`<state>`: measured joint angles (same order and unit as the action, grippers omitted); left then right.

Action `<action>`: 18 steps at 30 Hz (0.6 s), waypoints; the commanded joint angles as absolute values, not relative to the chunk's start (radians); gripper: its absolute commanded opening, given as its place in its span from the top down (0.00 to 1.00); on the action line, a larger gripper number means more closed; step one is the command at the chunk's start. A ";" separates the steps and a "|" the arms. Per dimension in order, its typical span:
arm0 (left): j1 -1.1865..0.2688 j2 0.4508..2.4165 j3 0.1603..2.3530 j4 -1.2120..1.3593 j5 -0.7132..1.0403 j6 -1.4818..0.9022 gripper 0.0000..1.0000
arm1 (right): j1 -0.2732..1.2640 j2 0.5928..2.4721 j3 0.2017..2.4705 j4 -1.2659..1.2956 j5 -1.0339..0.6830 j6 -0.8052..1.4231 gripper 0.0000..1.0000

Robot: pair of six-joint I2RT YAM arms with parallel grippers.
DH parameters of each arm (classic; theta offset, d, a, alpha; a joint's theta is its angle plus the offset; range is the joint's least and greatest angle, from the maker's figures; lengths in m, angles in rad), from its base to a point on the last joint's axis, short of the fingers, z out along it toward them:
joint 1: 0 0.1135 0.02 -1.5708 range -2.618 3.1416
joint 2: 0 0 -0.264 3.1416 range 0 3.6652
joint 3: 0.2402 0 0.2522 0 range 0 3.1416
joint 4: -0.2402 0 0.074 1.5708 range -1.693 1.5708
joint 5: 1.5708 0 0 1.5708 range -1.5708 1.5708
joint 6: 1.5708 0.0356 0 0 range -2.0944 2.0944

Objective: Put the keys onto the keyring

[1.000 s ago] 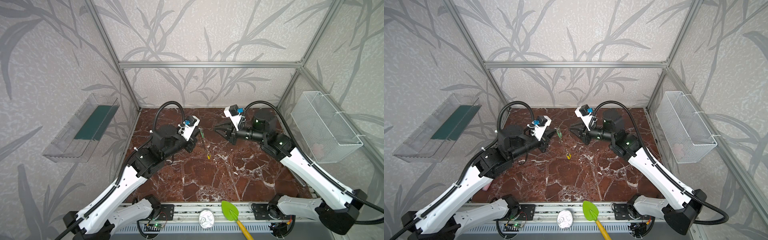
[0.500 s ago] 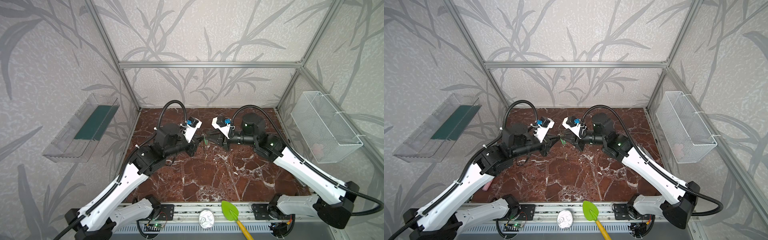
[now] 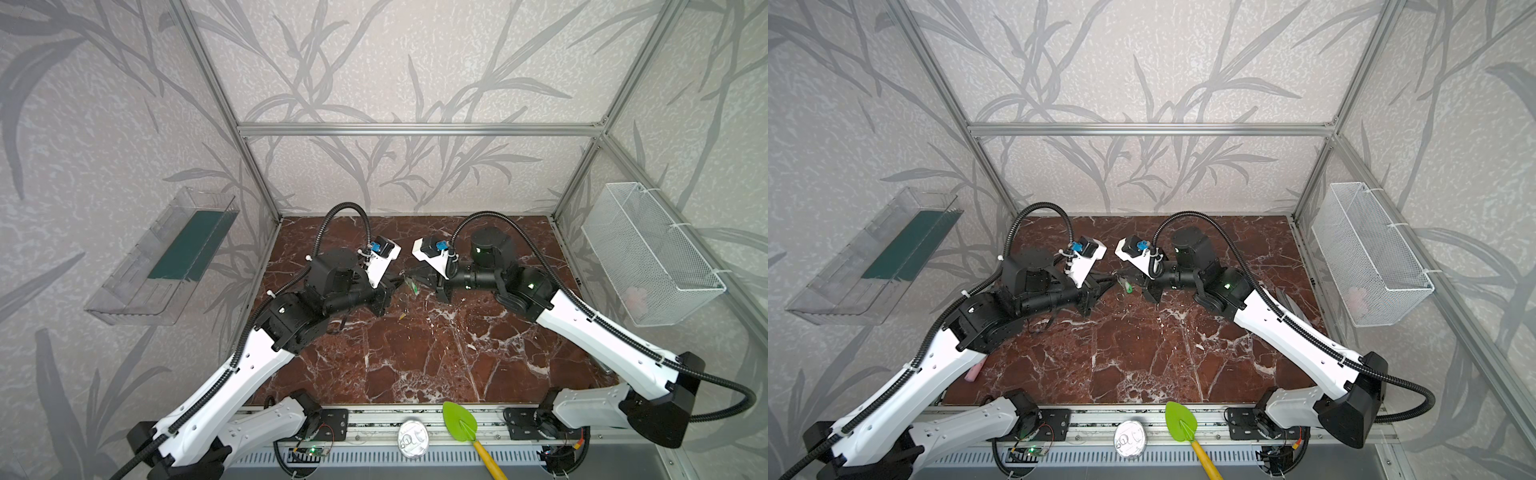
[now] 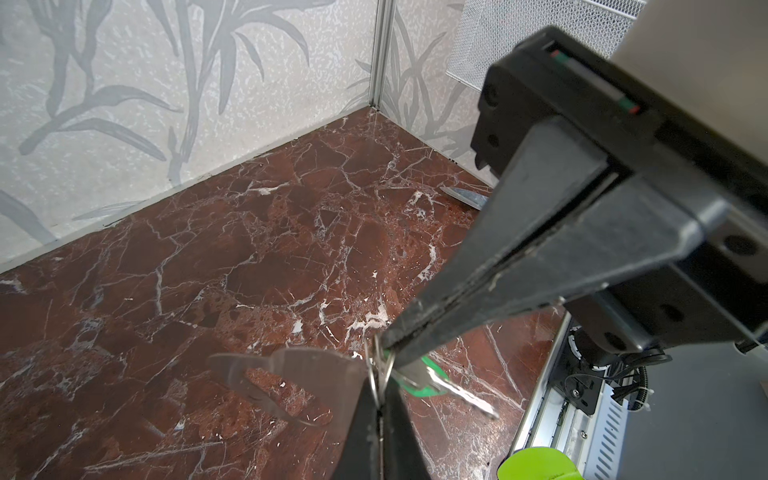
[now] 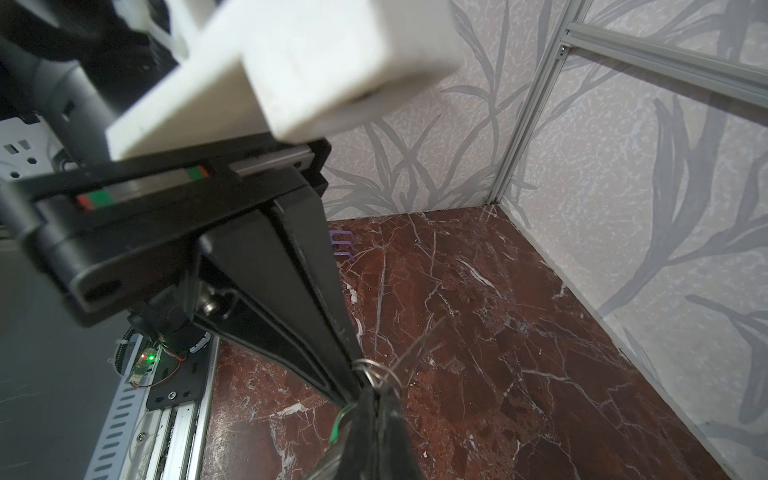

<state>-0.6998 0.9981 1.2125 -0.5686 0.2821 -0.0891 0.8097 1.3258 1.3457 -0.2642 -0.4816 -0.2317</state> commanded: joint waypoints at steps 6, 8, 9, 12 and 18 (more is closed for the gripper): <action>-0.706 0.946 1.191 -0.528 0.312 -0.071 1.00 | 0.822 1.350 1.431 -0.312 -0.384 -0.139 1.00; -0.706 0.936 1.183 -0.524 0.310 -0.071 1.00 | 0.821 1.364 1.469 -0.354 -0.362 -0.098 1.00; -0.706 0.934 1.180 -0.521 0.310 -0.071 1.00 | 0.822 1.369 1.484 -0.372 -0.353 -0.081 1.00; -0.706 0.927 1.169 -0.514 0.306 -0.065 1.00 | 0.821 1.382 1.520 -0.420 -0.334 -0.036 1.00; -0.706 0.916 1.154 -0.507 0.289 -0.060 0.99 | 0.821 1.384 1.542 -0.463 -0.302 0.009 1.00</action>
<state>-0.7002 0.9474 1.1687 -0.5034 0.2729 -0.0772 0.8307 1.3769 1.5036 -0.4496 -0.3794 -0.0414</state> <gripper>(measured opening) 0.049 0.044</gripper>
